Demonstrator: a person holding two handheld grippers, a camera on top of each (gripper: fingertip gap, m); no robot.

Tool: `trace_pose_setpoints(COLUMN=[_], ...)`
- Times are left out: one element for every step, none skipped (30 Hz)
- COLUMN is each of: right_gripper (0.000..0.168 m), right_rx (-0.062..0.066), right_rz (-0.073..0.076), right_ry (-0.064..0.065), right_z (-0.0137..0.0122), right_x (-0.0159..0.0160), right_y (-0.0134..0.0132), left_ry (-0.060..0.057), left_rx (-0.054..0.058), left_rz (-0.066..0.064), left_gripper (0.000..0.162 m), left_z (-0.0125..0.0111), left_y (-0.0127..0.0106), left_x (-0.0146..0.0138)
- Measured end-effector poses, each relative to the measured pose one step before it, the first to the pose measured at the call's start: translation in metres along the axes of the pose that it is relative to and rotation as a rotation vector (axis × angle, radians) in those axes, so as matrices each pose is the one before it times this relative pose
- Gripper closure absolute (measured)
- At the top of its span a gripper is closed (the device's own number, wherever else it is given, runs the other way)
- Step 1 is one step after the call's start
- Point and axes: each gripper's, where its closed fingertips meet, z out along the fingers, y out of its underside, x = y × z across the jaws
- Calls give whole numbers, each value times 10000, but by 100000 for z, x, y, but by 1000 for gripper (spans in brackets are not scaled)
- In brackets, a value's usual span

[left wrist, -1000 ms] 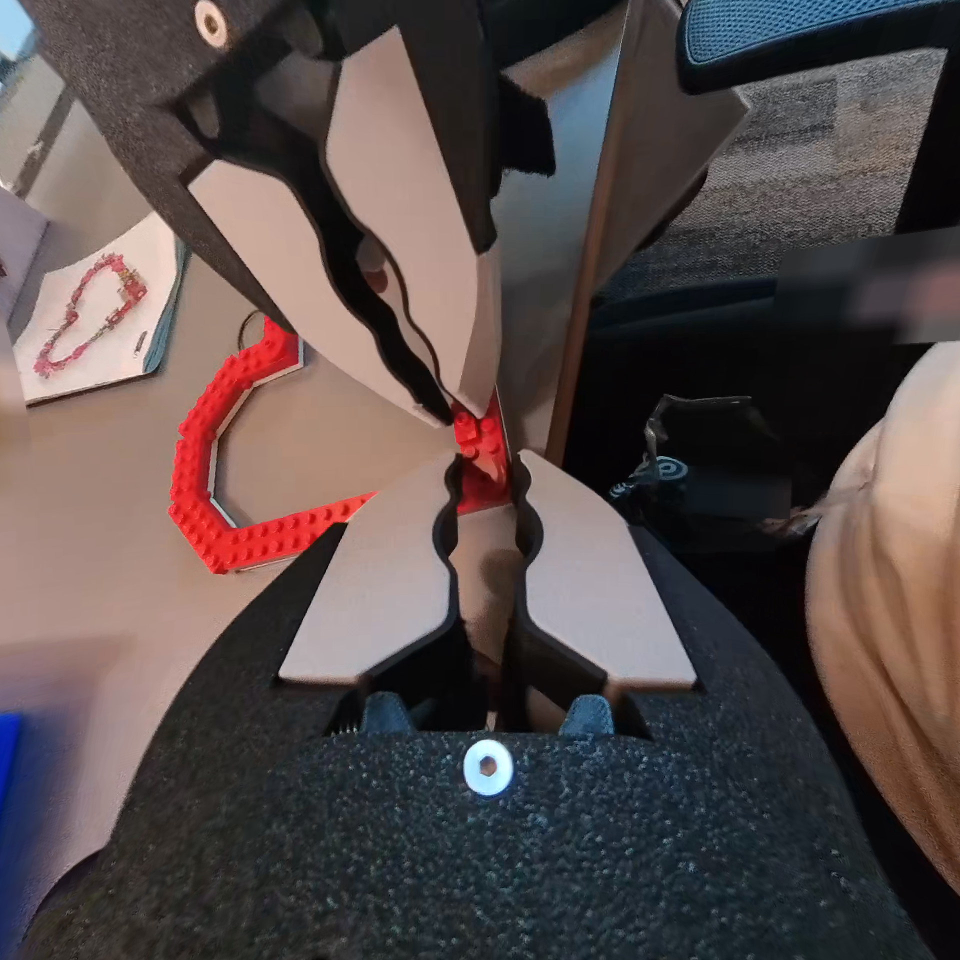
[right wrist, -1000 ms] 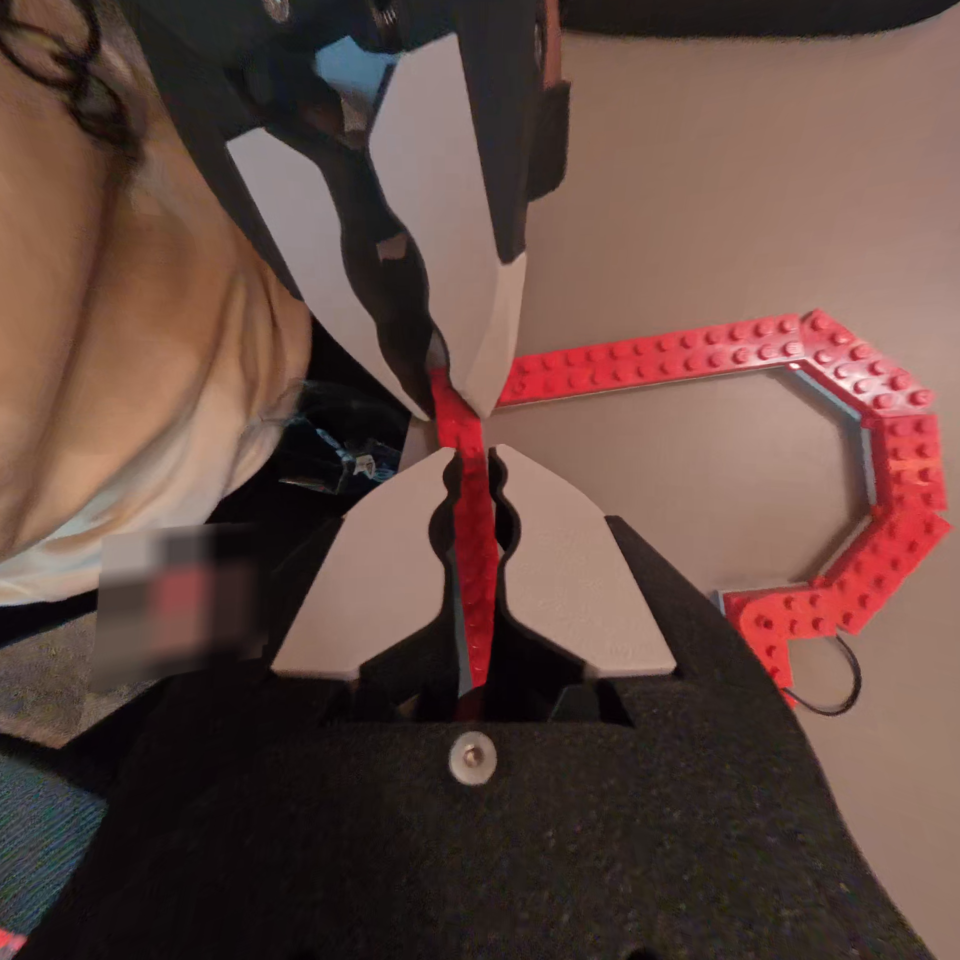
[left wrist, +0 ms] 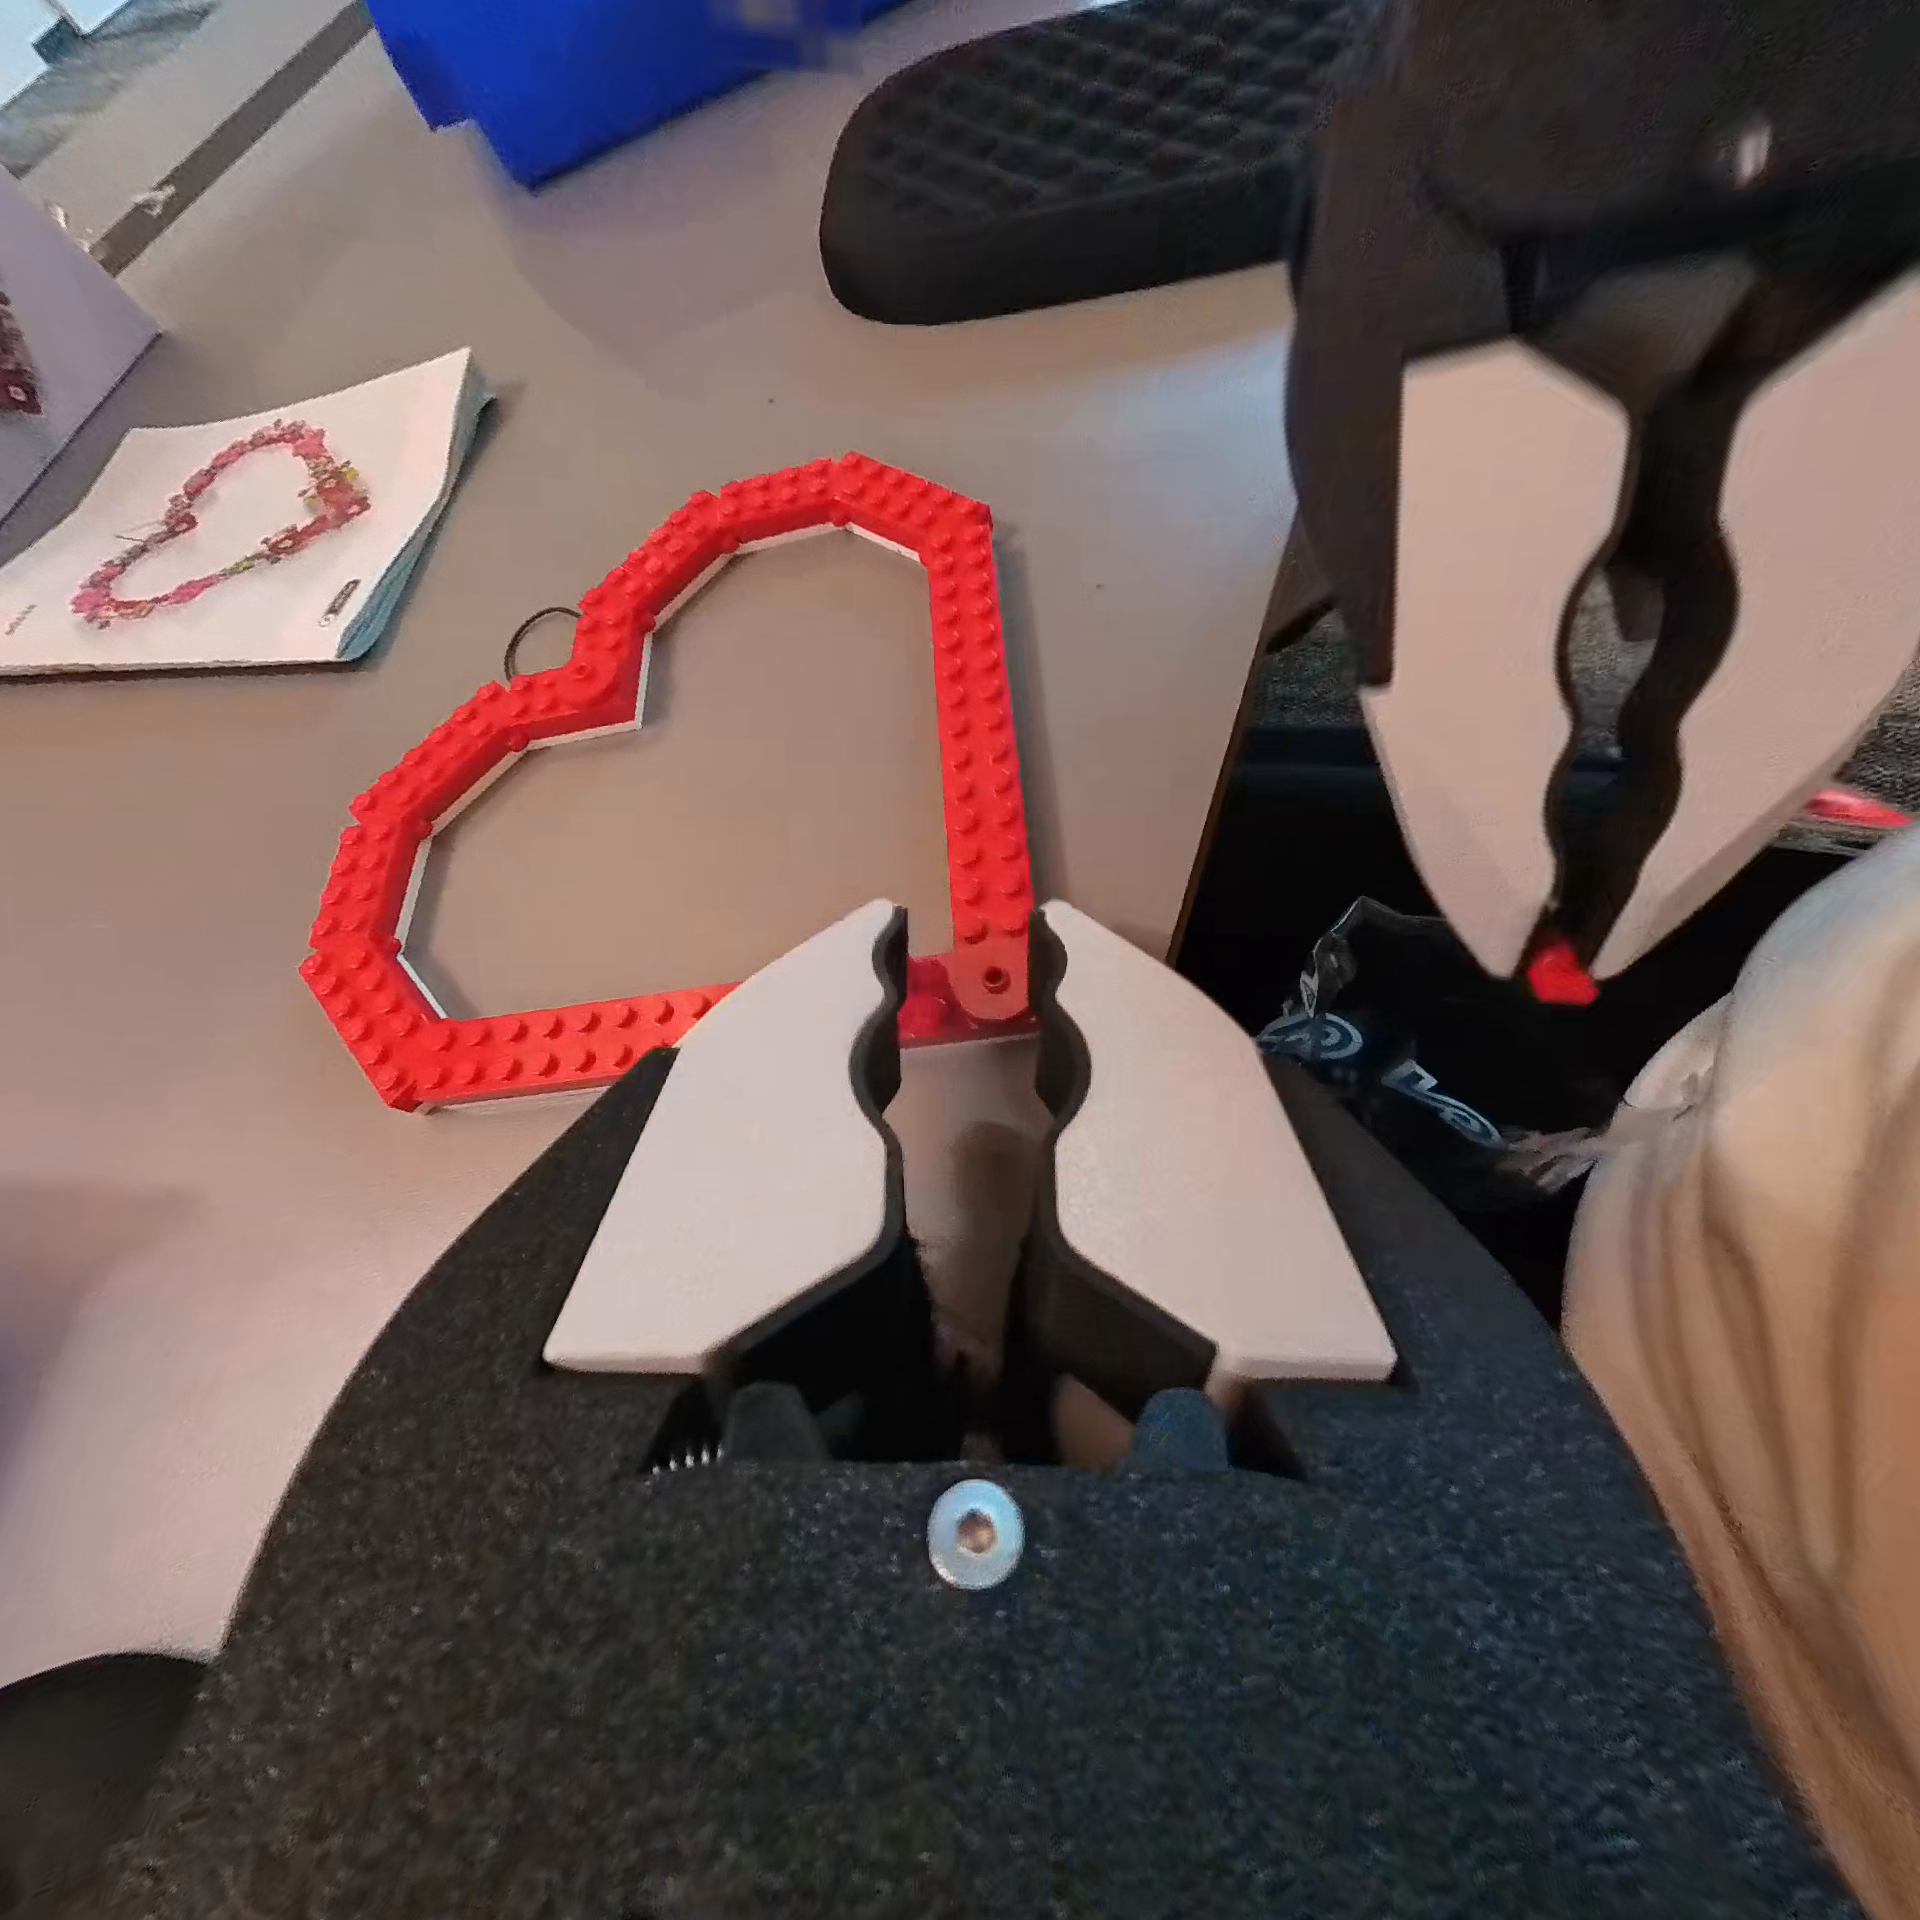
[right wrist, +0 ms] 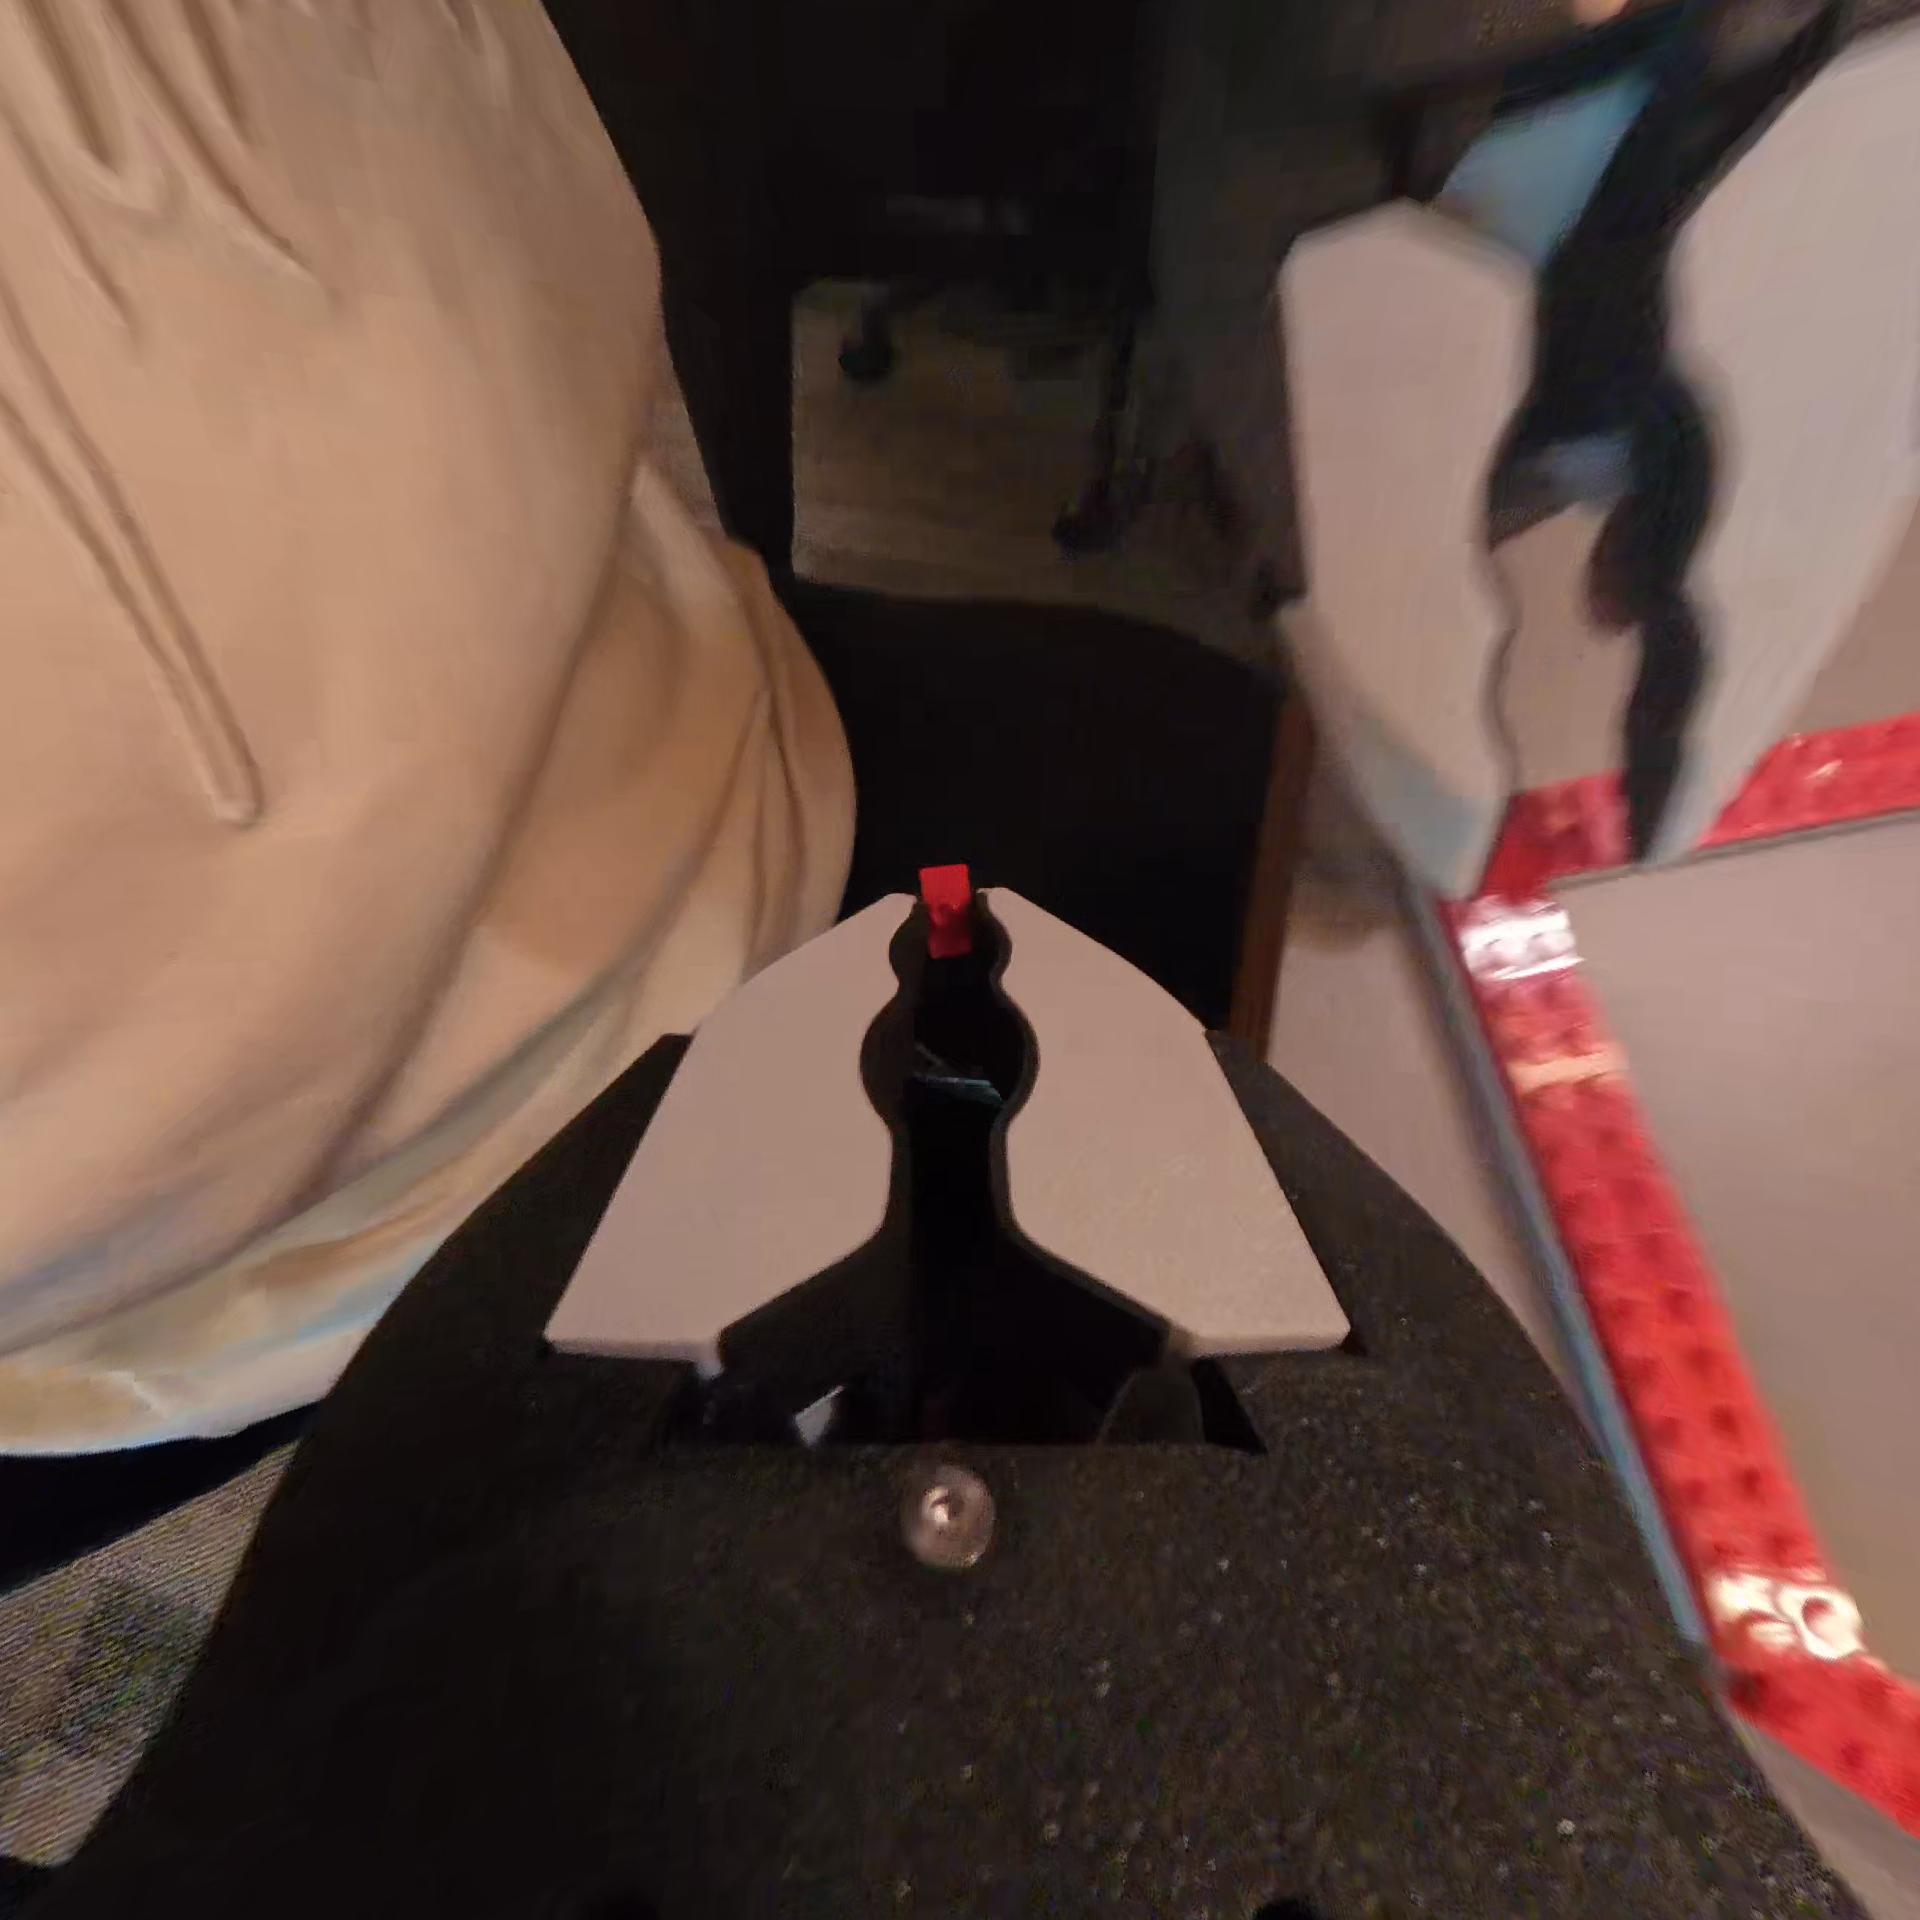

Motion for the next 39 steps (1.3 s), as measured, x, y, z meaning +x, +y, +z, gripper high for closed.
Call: trace_pose_setpoints(right_gripper=[160,159,157,152,150,149,149,148,145,142,141,137,132,129,124,118,114,111,111,111,112,114,118,122,126,128,128,129,130,130,130,130,130,128,125,125,122,121,120], right_rx=[-356,-297,-316,-285,-198,-15,37,-74,-113,-7,-3,-85,-127,-37,-47,-60,-55,-67,-109,-146,-93,-93,-110,-62,3,-3,-30,-25,-6,35,52,46,34,12,1,-37,-39,-65,-145], right_rz=[41,-59,-80,-78,-61,-22,-15,-25,-77,-113,-91,-188,-315,-267,-115,-56,-50,-44,-51,-59,-91,-132,-211,-248,-191,-88,-8,1,-38,-35,-1,23,15,10,-17,-40,-23,-74,-81], right_ry=[242,313,371,188,-33,-45,27,117,260,223,204,282,414,421,407,279,168,81,-9,45,63,133,240,262,245,147,-38,-51,-11,15,39,62,21,-72,-243,-250,-103,-143,74], right_z=[702,530,386,263,169,53,-15,-45,-87,-91,-42,14,-3,-34,-26,2,32,108,177,199,145,73,-36,-118,-148,-121,-45,-40,-82,-110,-134,-140,-92,-44,51,118,157,110,50], right_x=[-143,72,264,72,-215,-206,-61,108,314,241,191,233,332,359,424,298,176,65,-54,23,31,121,281,321,325,226,14,13,66,90,120,143,65,-92,-351,-418,-213,-213,148], right_y=[851,653,558,423,251,13,-35,129,156,16,-4,100,162,70,72,80,72,85,125,156,40,23,32,1,-81,-49,6,19,14,-40,-69,-90,-88,-52,-27,14,3,52,179], left_ry=[18,-18,-33,-21,1,29,67,52,-12,-62,-88,15,247,468,584,679,619,435,380,465,367,86,-186,-171,-15,-13,-56,-110,-141,-133,-107,-110,-154,-184,-125,-178,-282,-330,-212], left_rx=[50,44,35,34,57,111,161,200,196,141,46,-45,-54,-19,-19,-73,-84,-129,-219,-258,-268,-273,-250,-154,-20,99,157,143,73,-4,-49,-59,-46,-29,-19,25,57,60,32], left_rz=[-7,-17,-21,-12,-5,8,18,15,17,54,87,145,267,429,514,488,347,185,134,132,187,235,207,90,-52,-130,-116,-77,-52,-32,-6,16,22,-8,-34,-53,-53,-43,-60], left_gripper=[140,140,140,140,139,138,138,138,138,138,138,138,139,142,145,146,146,147,147,148,148,147,147,146,146,147,147,147,146,146,146,146,146,146,146,146,146,146,146], left_z=[-51,-37,-43,-38,-63,-108,-167,-195,-233,-290,-296,-288,-266,-255,-208,-92,84,261,335,368,342,255,107,-63,-179,-266,-316,-323,-323,-287,-233,-193,-177,-137,-115,-67,-42,-8,-16], left_y=[-53,-57,-45,-36,-78,-136,-218,-285,-319,-275,-166,-42,-5,-10,-23,7,-39,-10,136,188,158,203,240,189,86,-31,-97,-73,17,115,181,195,173,172,166,131,115,130,187], left_x=[16,-31,-48,-38,-4,39,87,51,-54,-158,-216,-21,452,943,1250,1447,1374,1043,895,1005,868,392,-121,-237,-124,-170,-238,-307,-320,-282,-237,-218,-278,-340,-286,-393,-564,-645,-469])
